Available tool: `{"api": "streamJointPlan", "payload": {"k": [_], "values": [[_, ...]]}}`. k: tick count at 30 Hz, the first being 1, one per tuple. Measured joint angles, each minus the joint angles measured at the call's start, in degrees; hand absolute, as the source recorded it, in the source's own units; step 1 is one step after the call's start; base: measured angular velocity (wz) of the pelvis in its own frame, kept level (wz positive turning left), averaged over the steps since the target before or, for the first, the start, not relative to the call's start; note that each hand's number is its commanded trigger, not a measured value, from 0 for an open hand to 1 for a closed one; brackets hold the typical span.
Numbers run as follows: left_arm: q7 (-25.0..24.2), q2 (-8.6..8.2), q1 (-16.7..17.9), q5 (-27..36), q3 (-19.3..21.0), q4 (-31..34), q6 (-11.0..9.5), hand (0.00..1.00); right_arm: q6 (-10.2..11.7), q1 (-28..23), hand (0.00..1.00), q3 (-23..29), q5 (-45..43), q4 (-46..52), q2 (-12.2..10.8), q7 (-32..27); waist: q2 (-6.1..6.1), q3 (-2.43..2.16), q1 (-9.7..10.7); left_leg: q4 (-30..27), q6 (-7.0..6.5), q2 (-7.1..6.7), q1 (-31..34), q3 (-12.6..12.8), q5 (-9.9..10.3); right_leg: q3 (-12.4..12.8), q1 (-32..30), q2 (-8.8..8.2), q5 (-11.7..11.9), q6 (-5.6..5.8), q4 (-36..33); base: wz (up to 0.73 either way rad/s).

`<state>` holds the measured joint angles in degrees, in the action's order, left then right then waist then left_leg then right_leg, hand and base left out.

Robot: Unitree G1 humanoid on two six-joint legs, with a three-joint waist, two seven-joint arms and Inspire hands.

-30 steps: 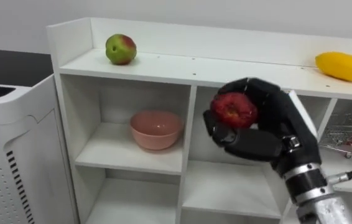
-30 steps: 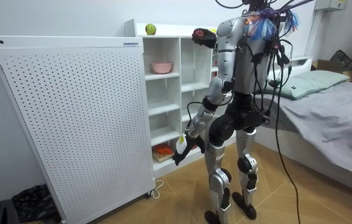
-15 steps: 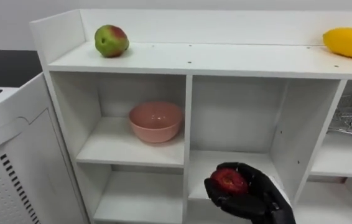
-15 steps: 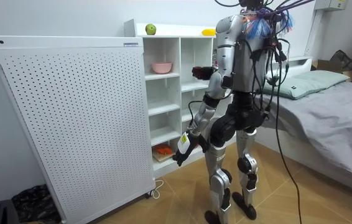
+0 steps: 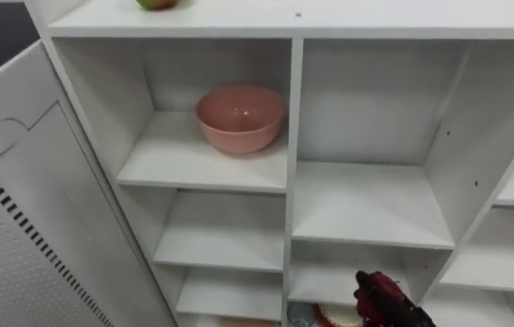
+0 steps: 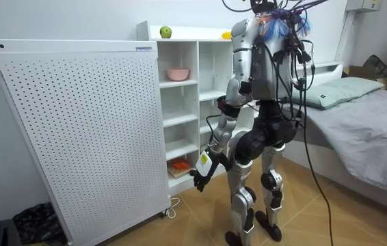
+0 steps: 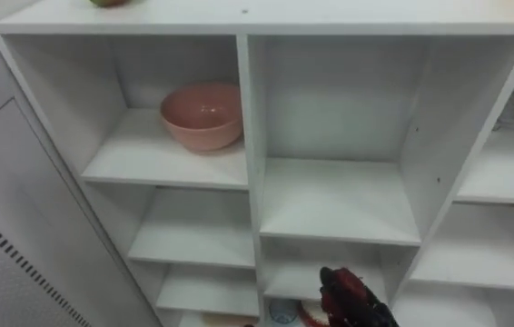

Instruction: Arrange fruit in the closet

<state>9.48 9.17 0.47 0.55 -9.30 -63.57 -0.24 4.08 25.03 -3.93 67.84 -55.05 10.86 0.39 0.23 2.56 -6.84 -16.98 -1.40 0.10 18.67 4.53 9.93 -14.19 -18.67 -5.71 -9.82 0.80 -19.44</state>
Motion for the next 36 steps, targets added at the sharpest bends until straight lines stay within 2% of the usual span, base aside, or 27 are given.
{"api": "streamJointPlan", "payload": {"k": [4,7,8,9,11,14,15,19,21,24,27,29,32,36], "values": [[0.02,0.05,-0.34,2.28,-0.53,-0.12,0.09,0.00,-0.51,1.72,1.00,0.30,6.89,-0.90,1.62,0.87,-0.16,0.23,-1.07,-2.77,-0.04,0.06,5.31,-0.03,0.00,0.08,-5.87,-0.90,-0.27,-0.35,-3.77,0.01],[0.01,0.11,-0.59,3.31,-1.59,-0.37,0.41,0.00,-1.31,4.71,1.00,1.95,11.76,-0.89,2.70,1.14,-0.23,0.64,-1.27,-5.65,-0.16,-0.84,10.28,-0.01,-0.03,0.66,-11.38,-2.18,-1.41,-0.65,-8.04,0.08],[0.02,0.13,-0.68,3.35,-1.53,-0.37,0.56,0.00,-1.66,6.30,1.00,3.22,12.87,-1.21,3.19,1.17,-0.37,1.12,-1.46,-7.09,-0.31,-1.00,12.22,0.04,0.05,1.65,-13.51,-2.53,-2.17,-0.67,-9.86,0.09],[0.02,0.13,-0.64,3.35,-1.57,-0.47,0.74,0.00,-1.69,7.91,1.00,4.23,13.61,-2.41,3.54,1.32,-0.16,1.34,-1.59,-8.64,-0.46,-0.95,14.08,0.10,0.16,1.56,-15.18,-2.78,-2.34,-0.90,-11.33,0.10],[0.22,0.21,-0.54,3.33,-1.70,-0.52,1.29,0.00,-1.72,9.53,1.00,5.61,14.32,-3.06,4.03,1.45,-0.12,1.41,-1.82,-10.79,-0.64,-0.92,16.93,0.02,0.31,1.64,-17.95,-3.24,-2.75,-1.29,-13.71,0.11],[0.91,0.46,-0.47,3.94,-3.34,-0.48,1.62,0.00,-1.70,11.87,1.00,5.95,16.74,-3.04,6.06,1.69,0.11,1.51,-3.01,-14.86,-0.70,-0.84,22.12,0.02,0.94,2.20,-22.75,-3.33,-3.66,-2.08,-17.48,0.06],[1.17,0.64,-0.35,4.16,-3.95,-0.38,1.70,0.00,-1.68,12.46,1.00,6.00,17.38,-3.02,6.86,1.70,0.16,1.49,-3.35,-16.19,-0.66,-0.83,23.59,0.01,1.40,2.63,-24.24,-3.34,-4.46,-2.11,-18.63,0.07],[1.30,0.90,-0.15,4.31,-4.99,0.63,2.74,0.00,-1.63,14.27,1.00,6.49,18.50,-2.99,8.15,1.74,0.38,1.36,-4.26,-19.60,-0.57,-0.73,27.21,-0.04,1.68,2.72,-27.82,-3.85,-5.01,-2.68,-22.12,0.06],[1.37,0.98,0.07,4.32,-5.02,2.90,3.02,0.00,-1.65,15.58,1.00,6.53,18.89,-2.69,9.61,1.74,0.65,1.19,-4.65,-22.54,-0.67,-0.59,30.79,-0.04,2.09,2.63,-31.11,-4.32,-5.46,-3.00,-24.87,0.07],[1.58,1.03,0.17,4.31,-5.04,4.31,3.36,0.00,-1.64,16.13,1.00,7.57,19.62,-2.32,10.10,1.68,0.80,1.03,-4.72,-25.31,-0.84,-0.62,33.37,0.08,2.59,2.60,-33.67,-5.21,-6.06,-3.29,-27.82,0.06],[1.59,1.29,0.53,4.29,-5.12,4.54,3.51,0.00,-1.63,16.84,1.00,7.58,19.78,-2.32,10.56,1.12,1.07,0.66,-4.60,-26.45,-0.95,-0.64,34.50,0.22,2.65,2.76,-34.70,-5.23,-6.05,-3.35,-28.78,0.00],[1.60,1.86,1.46,4.29,-5.29,5.27,3.66,0.00,-1.63,17.19,1.00,7.58,19.69,-2.27,10.87,0.26,0.82,0.11,-4.54,-26.87,-0.99,-0.72,35.06,0.33,2.68,3.04,-35.42,-5.26,-6.08,-3.32,-29.43,0.00],[1.60,2.80,3.62,4.28,-5.29,8.55,4.07,0.00,-1.62,19.37,1.00,7.59,19.46,-2.25,11.55,-1.35,0.90,-0.02,-4.53,-27.35,-1.01,-0.45,35.87,0.39,2.67,2.98,-36.03,-5.15,-5.79,-3.36,-29.52,-0.01],[1.60,3.51,4.77,4.27,-6.31,9.83,4.19,0.00,-1.39,21.17,1.00,7.65,19.32,-1.57,11.67,-3.24,1.06,-0.18,-4.33,-27.78,-1.00,-0.58,36.21,-0.02,2.68,2.59,-36.05,-5.15,-5.67,-3.40,-29.57,0.02]]}}
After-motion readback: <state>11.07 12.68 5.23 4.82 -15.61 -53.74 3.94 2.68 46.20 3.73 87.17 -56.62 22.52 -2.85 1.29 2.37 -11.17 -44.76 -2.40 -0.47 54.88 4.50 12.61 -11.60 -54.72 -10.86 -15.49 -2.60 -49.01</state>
